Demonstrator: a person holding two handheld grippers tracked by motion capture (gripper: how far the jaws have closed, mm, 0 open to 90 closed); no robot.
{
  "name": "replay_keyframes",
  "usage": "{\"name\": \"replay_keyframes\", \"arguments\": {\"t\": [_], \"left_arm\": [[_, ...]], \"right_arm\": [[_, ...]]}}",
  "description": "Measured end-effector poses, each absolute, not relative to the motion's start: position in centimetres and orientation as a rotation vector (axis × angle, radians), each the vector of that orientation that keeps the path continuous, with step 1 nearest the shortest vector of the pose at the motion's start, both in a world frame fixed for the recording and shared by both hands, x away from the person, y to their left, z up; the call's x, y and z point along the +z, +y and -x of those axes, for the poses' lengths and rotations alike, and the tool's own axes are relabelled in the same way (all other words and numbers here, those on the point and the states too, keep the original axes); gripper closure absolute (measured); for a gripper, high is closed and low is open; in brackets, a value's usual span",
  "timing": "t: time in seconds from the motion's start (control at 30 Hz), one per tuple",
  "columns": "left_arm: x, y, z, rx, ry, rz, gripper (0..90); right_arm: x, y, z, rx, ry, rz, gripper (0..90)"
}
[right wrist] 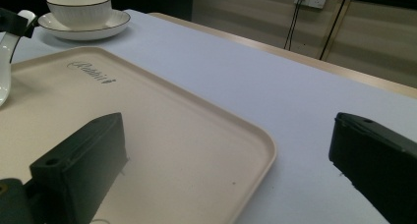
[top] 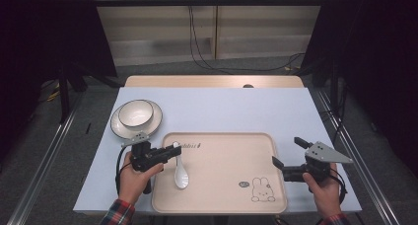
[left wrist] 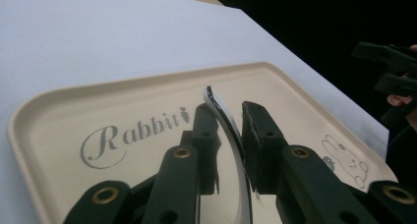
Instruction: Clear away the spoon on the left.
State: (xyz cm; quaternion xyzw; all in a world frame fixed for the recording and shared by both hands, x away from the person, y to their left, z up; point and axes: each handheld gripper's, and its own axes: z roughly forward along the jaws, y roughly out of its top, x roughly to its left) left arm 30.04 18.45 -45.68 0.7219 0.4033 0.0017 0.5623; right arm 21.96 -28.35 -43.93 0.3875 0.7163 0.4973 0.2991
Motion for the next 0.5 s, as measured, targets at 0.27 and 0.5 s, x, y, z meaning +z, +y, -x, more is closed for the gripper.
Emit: {"name": "replay_keyframes", "arguments": {"t": [0.27, 0.5], "left_arm": [[-46.6, 18.4, -30.9, 0.012, 0.99, -1.703, 72.6], [-47.2, 18.2, -31.4, 0.027, 1.002, -1.726, 70.2]], "right_arm": [[-44.0, -28.3, -22.0, 1.32, 1.907, -1.035, 0.4], [-43.9, -28.4, -21.9, 1.323, 1.903, -1.027, 0.4]]}}
